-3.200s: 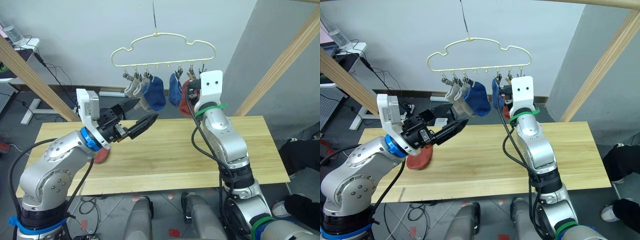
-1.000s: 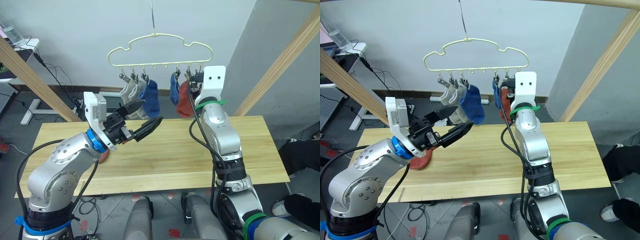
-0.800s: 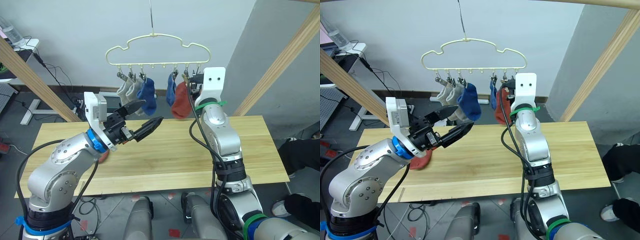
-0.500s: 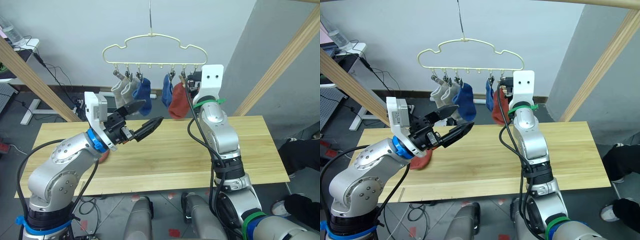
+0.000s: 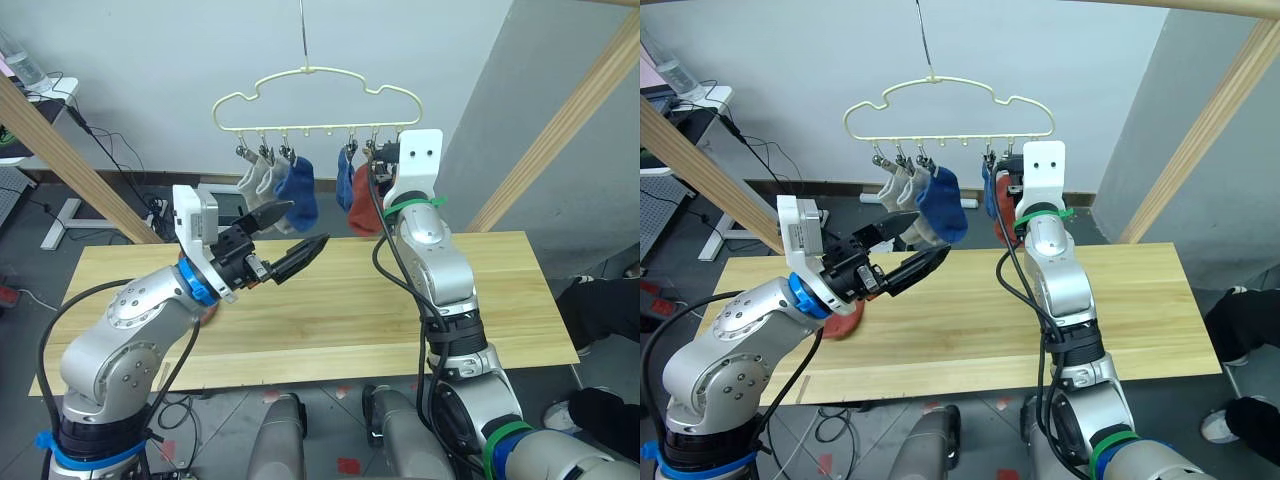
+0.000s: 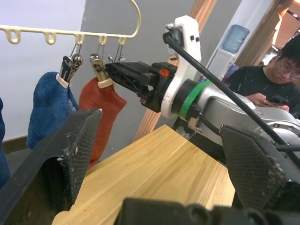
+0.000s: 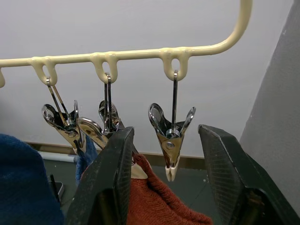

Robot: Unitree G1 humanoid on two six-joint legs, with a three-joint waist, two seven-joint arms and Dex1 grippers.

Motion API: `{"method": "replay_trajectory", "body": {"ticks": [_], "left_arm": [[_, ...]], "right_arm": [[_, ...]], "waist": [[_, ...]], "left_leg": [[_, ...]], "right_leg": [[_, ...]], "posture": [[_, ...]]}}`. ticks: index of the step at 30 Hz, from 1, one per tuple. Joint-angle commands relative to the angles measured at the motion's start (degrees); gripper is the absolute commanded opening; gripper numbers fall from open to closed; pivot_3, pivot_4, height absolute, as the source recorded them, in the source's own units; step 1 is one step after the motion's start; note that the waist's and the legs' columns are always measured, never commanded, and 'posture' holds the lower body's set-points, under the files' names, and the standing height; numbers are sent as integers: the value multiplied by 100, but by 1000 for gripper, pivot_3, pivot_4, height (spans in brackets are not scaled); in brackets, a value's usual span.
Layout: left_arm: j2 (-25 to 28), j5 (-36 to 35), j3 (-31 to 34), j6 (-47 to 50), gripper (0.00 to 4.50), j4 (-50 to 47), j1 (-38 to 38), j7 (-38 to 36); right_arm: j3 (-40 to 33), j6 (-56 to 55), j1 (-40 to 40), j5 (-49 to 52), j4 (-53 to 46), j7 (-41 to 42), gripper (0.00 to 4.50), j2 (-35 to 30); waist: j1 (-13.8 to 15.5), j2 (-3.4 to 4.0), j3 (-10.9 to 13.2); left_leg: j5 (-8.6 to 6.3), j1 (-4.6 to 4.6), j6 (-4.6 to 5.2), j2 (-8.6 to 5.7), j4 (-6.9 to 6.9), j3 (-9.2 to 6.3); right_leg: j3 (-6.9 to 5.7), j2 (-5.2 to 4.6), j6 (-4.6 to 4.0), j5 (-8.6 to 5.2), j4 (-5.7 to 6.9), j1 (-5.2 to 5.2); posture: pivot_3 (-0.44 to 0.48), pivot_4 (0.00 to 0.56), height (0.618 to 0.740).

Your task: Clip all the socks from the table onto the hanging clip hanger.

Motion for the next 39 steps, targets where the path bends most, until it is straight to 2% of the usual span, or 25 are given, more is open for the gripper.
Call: {"method": "replay_trajectory", "body": {"ticks": [1, 13, 16, 19, 22, 32, 34, 39], "left_arm": [[-17, -1, 4, -114, 4500, -249, 21, -27], [-94, 38, -60, -115, 4500, -326, 29, 30], [-94, 58, -67, -120, 4500, -323, 34, 11], [-97, 85, -88, -136, 4500, -300, 9, -3], [-97, 104, -102, -148, 4500, -282, -14, -10], [-137, 109, -128, -122, 4500, -339, 12, 48], [-133, 124, -121, -120, 4500, -310, 7, 59], [-112, 325, -148, -228, 4500, -187, 189, -70]], "right_arm": [[-55, -301, -257, -33, 80, -17, 2277, -36], [-36, -409, -275, 19, 100, -5, 2277, 54], [-44, -404, -280, 31, 73, 10, 1680, 78], [-32, -406, -276, 30, 74, 49, 704, 79], [-29, -408, -277, 28, 77, 53, 25, 84], [-31, -367, -286, 10, 66, 81, 7, 16], [-87, -189, -331, 82, -22, 321, 7, -198], [-325, 970, -583, 680, -227, 1750, 7, -1353]], "waist": [[-1, 0, 0], [4, 0, 0], [4, 0, 0], [4, 0, -1], [4, 0, -1], [4, 0, -1], [4, 0, -1], [23, 0, -1]], "left_leg": [[0, 0, 0, 0, 0, 1], [0, 0, 0, 0, 0, 0], [0, 0, 0, 0, 0, 0], [0, 0, 0, 0, 0, 0], [0, 0, 0, 0, 1, 0], [0, 0, 0, 0, 1, -1], [0, 0, 0, -1, 1, 0], [0, 0, 0, -6, 3, 2]], "right_leg": [[1, 0, 0, 0, 0, 0], [0, 0, -2, 1, 1, 0], [0, 0, -12, 7, 1, 0], [-1, 0, -13, 8, 1, 0], [0, 0, -13, 8, 1, 0], [-1, 0, -13, 8, 2, 0], [-1, 0, -13, 8, 2, 0], [1, -4, -11, 7, -1, 3]], "posture": [[77, 263, 740], [78, 255, 740], [76, 254, 740], [74, 254, 740], [74, 254, 740], [75, 263, 740], [66, 268, 740], [45, 278, 740]]}}
